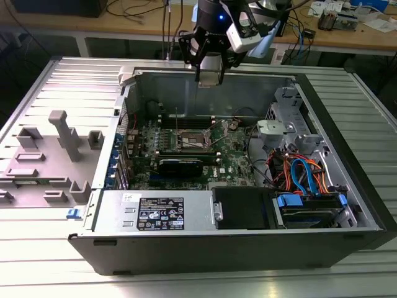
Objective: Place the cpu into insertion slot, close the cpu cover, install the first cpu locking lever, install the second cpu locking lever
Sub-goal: 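Place the cpu into insertion slot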
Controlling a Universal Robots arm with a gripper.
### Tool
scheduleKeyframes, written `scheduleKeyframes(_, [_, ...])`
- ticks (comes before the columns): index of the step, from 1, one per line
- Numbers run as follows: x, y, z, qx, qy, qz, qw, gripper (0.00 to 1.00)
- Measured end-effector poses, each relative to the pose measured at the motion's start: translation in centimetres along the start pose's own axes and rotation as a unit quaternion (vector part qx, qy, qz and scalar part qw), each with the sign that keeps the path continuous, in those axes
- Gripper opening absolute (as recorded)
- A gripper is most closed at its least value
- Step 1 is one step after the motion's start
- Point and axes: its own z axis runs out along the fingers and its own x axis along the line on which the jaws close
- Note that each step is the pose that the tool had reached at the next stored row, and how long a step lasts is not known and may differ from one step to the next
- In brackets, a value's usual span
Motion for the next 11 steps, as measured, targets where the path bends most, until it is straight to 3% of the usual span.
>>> scheduleKeyframes(11, [-0.01, -0.62, -0.03, 0.0, 0.0, 0.0, 1.0, 0.54])
